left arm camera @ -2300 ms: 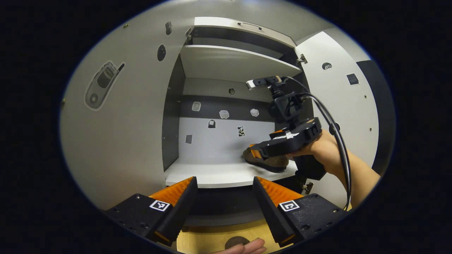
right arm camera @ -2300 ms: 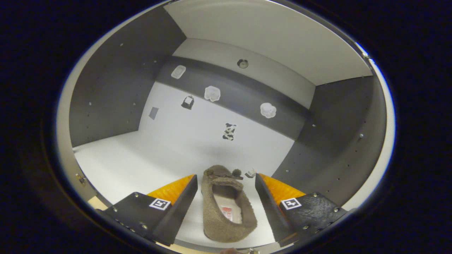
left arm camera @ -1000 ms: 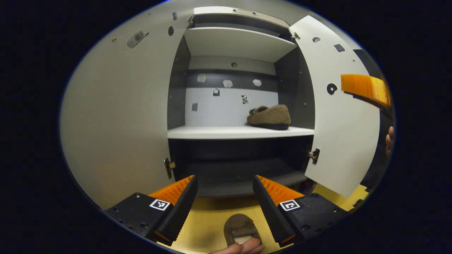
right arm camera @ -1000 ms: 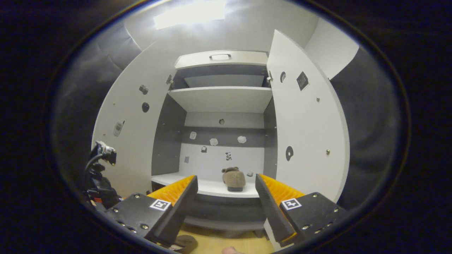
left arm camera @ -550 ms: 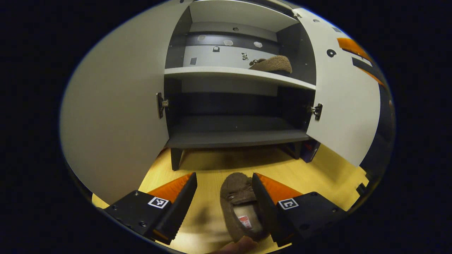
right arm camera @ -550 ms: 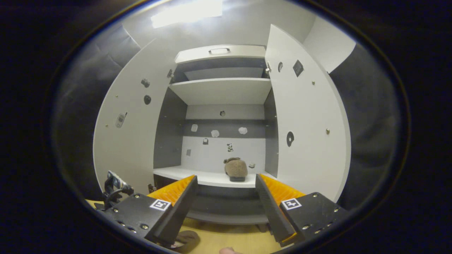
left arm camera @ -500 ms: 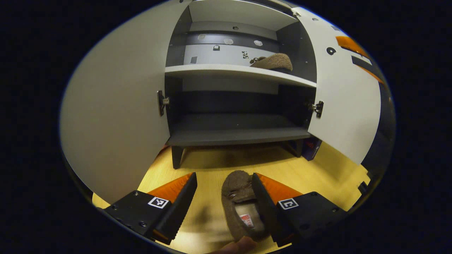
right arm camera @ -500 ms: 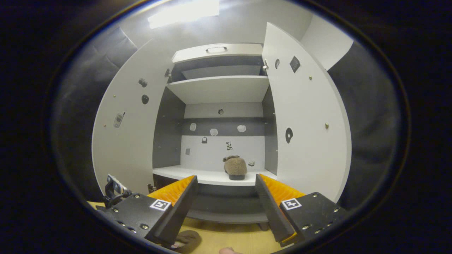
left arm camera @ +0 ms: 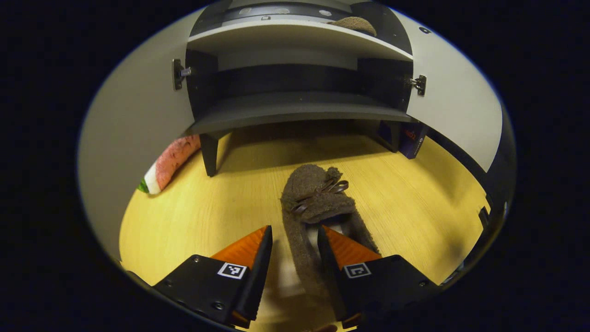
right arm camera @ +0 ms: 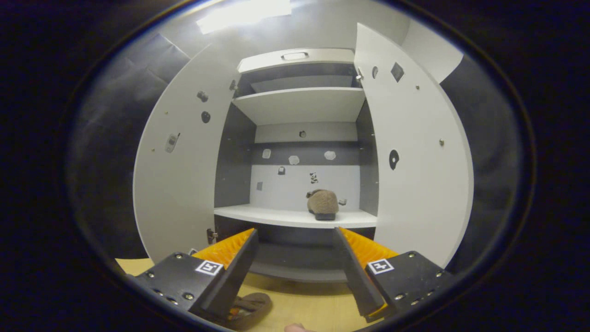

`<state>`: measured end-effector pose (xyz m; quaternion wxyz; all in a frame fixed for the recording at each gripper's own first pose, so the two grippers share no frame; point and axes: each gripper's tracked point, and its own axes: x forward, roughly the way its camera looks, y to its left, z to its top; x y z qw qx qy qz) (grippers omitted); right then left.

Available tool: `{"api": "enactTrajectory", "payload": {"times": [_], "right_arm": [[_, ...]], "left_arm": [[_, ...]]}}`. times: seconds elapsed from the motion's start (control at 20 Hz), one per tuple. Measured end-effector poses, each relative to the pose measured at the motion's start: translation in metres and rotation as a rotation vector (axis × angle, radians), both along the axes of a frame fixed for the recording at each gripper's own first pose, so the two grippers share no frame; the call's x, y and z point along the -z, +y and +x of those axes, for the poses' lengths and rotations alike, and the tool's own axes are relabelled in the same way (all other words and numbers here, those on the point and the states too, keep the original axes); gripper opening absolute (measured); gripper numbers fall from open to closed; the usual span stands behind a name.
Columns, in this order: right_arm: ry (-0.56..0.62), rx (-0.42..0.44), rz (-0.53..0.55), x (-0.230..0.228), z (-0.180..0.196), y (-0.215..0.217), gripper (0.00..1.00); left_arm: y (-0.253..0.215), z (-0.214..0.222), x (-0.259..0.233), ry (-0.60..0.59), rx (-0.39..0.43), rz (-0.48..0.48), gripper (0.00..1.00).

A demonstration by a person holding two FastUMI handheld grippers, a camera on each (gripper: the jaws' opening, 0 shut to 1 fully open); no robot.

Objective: Grab one shoe with the right hand and put it into the shoe cabinet, grab the other shoe with the left hand and put it into the shoe cabinet; then close the right door with the right hand and the left door with the left hand.

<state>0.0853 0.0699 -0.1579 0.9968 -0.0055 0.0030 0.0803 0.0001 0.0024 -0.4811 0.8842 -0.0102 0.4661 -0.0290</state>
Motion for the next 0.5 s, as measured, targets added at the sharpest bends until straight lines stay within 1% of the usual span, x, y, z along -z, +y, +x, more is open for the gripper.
{"api": "enactTrajectory", "payload": {"times": [0.05,0.1,0.15,0.2,0.25,0.3,0.4,0.5], "right_arm": [[0.001,-0.001,-0.008,0.001,-0.002,-0.001,0.98],[-0.001,-0.002,-0.017,0.002,-0.005,-0.002,0.98],[-0.008,-0.004,-0.023,0.002,-0.007,-0.004,0.98],[-0.011,-0.004,-0.023,0.003,-0.007,-0.007,0.98],[-0.004,0.002,-0.02,0.007,-0.007,-0.012,0.98],[0.01,0.014,-0.016,0.012,-0.007,-0.019,0.99],[0.027,0.034,-0.007,0.018,-0.005,-0.03,0.99],[0.038,0.047,0.007,0.022,-0.007,-0.039,0.98]], "left_arm": [[-0.005,-0.002,0.005,0.023,-0.002,-0.045,0.58],[-0.008,-0.001,0.006,0.013,-0.031,-0.091,0.51],[-0.005,0.004,0.003,-0.014,-0.051,-0.105,0.27],[-0.001,0.002,0.005,-0.005,-0.064,-0.112,0.22],[-0.001,0.001,0.004,0.001,-0.073,-0.127,0.06],[0.0,0.003,0.002,-0.015,-0.08,-0.121,0.04],[0.003,0.003,-0.001,-0.028,-0.074,-0.081,0.01],[0.003,0.008,-0.013,-0.078,-0.076,-0.065,0.01]]}}
